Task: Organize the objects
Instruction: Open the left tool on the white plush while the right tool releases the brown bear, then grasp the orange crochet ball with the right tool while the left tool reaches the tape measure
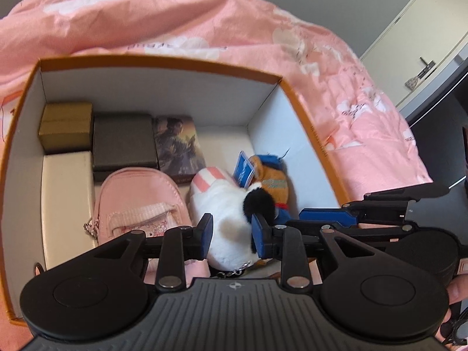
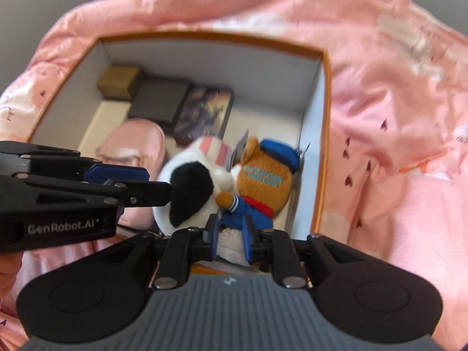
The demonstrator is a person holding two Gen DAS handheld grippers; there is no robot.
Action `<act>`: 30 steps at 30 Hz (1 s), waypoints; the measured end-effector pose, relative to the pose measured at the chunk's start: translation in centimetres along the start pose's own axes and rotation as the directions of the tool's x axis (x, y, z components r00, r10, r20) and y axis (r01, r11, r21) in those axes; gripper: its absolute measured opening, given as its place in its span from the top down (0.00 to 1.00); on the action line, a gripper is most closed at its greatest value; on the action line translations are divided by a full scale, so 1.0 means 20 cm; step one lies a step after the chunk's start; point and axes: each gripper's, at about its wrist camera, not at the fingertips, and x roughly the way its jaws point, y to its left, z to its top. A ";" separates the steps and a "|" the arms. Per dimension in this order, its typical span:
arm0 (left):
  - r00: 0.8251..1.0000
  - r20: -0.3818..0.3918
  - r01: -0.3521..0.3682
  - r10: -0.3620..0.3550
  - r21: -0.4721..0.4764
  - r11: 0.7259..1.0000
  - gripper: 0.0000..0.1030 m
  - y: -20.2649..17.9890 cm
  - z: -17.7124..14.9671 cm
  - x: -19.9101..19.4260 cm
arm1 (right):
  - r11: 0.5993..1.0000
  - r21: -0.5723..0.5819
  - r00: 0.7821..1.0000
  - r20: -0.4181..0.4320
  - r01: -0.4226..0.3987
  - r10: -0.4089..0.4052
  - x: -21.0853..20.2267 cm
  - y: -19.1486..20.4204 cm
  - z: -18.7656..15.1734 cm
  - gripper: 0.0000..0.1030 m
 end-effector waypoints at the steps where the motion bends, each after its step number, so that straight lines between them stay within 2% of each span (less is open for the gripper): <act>1: 1.000 0.015 0.005 -0.005 0.009 1.000 0.69 -0.01 -0.01 -0.02 | 1.000 -0.005 1.000 0.026 0.011 -0.011 -0.03 0.01 -0.01 0.82; 4: 0.998 0.057 0.015 -0.019 0.060 0.998 0.69 -0.07 -0.03 -0.11 | 0.999 -0.015 0.994 0.104 0.048 -0.046 -0.13 0.04 -0.06 0.81; 7: 0.996 0.088 0.021 -0.032 0.125 0.992 0.69 -0.13 -0.06 -0.18 | 0.999 0.009 0.982 0.182 0.050 -0.051 -0.24 0.06 -0.13 0.76; 12: 0.992 0.109 0.044 -0.066 0.199 0.979 0.69 -0.21 -0.13 -0.29 | 0.995 0.074 0.957 0.278 0.060 -0.078 -0.37 0.07 -0.25 0.71; 15: 0.992 0.098 0.050 -0.076 0.245 0.968 0.69 -0.26 -0.18 -0.32 | 0.991 0.111 0.947 0.304 0.072 -0.103 -0.41 0.08 -0.34 0.71; 22: 0.997 0.000 0.074 -0.077 0.293 0.953 0.69 -0.29 -0.31 -0.29 | 0.976 0.196 0.948 0.280 0.094 -0.148 -0.40 0.08 -0.54 0.70; 25: 0.997 -0.044 0.073 -0.063 0.297 0.952 0.69 -0.28 -0.36 -0.25 | 0.967 0.234 0.958 0.240 0.103 -0.160 -0.35 0.08 -0.62 0.70; 30: 0.992 -0.116 0.073 -0.043 0.271 0.960 0.69 -0.23 -0.43 -0.17 | 0.957 0.275 0.981 0.141 0.087 -0.130 -0.25 0.10 -0.72 0.70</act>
